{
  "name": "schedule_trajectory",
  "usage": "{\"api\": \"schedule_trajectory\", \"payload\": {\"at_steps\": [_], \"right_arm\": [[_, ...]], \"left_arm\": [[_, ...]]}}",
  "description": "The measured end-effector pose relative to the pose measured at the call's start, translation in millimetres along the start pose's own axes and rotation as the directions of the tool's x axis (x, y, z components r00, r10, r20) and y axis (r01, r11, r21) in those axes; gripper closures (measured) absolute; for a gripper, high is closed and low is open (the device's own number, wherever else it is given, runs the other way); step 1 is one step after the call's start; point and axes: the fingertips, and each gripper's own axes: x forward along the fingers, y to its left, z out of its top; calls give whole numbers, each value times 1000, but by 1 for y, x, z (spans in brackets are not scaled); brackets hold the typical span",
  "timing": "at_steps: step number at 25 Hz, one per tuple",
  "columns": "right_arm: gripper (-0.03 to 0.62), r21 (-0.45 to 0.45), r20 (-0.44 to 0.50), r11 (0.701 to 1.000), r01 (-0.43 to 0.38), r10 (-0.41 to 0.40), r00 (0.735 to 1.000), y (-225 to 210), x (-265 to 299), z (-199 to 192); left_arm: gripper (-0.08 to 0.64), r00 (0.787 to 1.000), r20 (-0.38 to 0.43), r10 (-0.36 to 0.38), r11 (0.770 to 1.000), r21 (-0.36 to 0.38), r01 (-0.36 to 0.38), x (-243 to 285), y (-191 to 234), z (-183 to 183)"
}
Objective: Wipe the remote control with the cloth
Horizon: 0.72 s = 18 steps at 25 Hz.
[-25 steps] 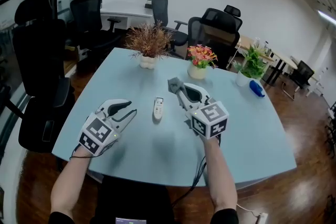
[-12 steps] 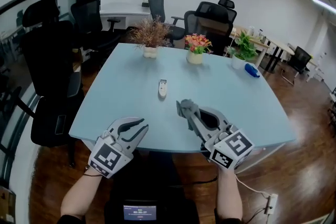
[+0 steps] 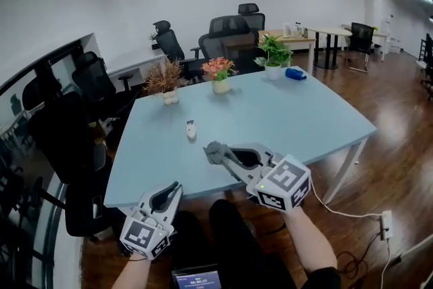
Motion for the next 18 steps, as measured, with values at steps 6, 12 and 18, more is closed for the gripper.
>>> {"api": "schedule_trajectory", "payload": {"at_steps": [6,12,18], "right_arm": [[565,99,-21,995,17,-15,1000,28,-47,-4],[565,93,4,996,3,-3,1000,68,-85,21],[565,79,4,997,23,-23,1000,101,-119,32]], "left_arm": [[532,1000,-24,8,998,-62,-10,-27,-31,5],[532,999,-32,-8,999,32,9,-61,-88,27],[532,1000,-31,-1,999,36,2,-99,-121,36]]}}
